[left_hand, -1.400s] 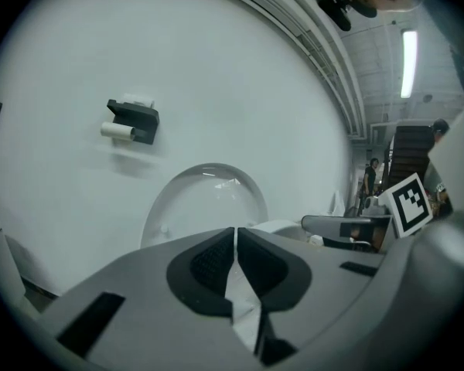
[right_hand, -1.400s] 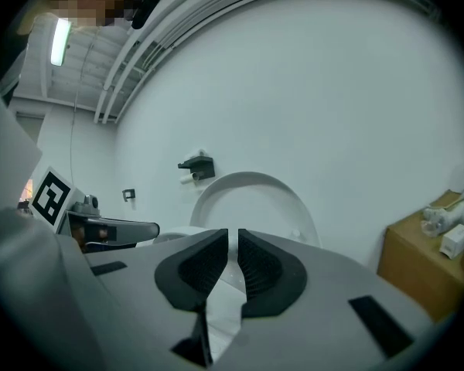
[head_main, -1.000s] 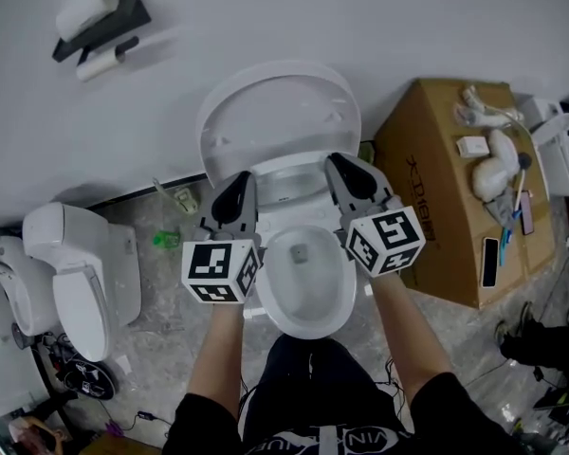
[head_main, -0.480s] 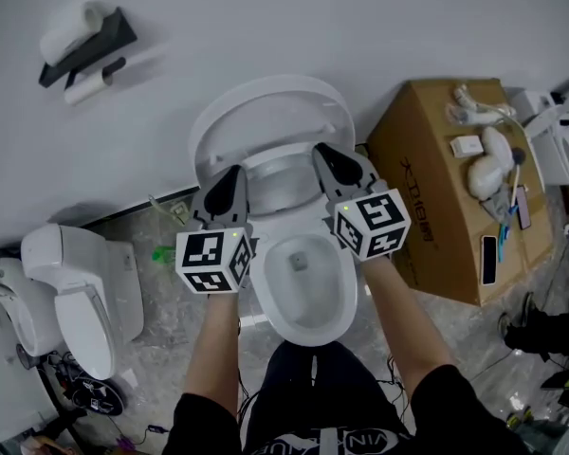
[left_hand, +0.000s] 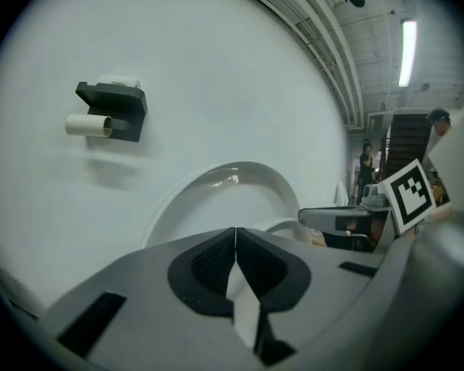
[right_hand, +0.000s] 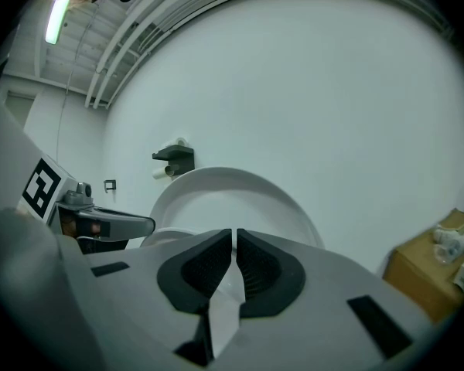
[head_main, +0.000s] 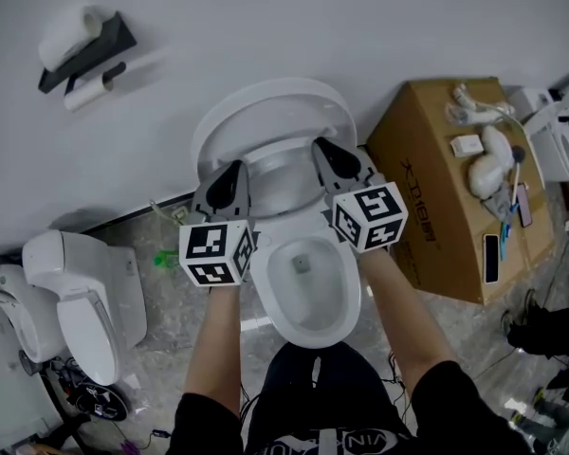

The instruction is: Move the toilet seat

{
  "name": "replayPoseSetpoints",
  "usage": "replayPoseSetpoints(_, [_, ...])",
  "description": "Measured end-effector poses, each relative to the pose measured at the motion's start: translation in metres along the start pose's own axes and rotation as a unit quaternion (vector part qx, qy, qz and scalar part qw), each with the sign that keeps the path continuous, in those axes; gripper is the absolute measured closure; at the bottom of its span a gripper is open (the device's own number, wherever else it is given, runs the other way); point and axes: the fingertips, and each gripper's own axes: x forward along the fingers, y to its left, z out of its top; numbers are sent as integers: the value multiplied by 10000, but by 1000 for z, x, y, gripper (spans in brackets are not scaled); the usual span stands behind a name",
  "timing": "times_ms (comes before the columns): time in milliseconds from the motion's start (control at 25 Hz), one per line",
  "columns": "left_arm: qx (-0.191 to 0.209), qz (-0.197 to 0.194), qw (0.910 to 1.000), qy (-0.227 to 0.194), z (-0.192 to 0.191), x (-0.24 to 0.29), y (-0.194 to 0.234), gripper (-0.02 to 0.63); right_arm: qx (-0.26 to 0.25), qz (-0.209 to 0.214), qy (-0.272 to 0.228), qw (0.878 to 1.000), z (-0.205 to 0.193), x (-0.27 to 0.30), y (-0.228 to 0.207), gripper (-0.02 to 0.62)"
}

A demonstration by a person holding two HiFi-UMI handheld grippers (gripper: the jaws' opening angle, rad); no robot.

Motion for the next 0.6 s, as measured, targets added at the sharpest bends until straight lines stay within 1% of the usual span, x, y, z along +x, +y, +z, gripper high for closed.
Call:
replayPoseSetpoints(160, [31, -17, 10000, 16, -1, 0, 1, 600, 34, -11, -2, 10000, -1, 1, 1, 577])
replayPoseSetpoints(320, [96, -84, 9999, -60, 2, -3, -1, 600, 148, 163, -108, 9997, 3, -3, 1, 580])
replayPoseSetpoints(480, [335, -144, 9990, -262, 12, -16, -10, 600, -1, 258, -298, 9992, 15, -26, 6, 584])
replayPoseSetpoints(600, [385, -103, 9988, -293, 15, -32, -19, 600, -145, 367, -266, 9989, 18, -49, 12, 587])
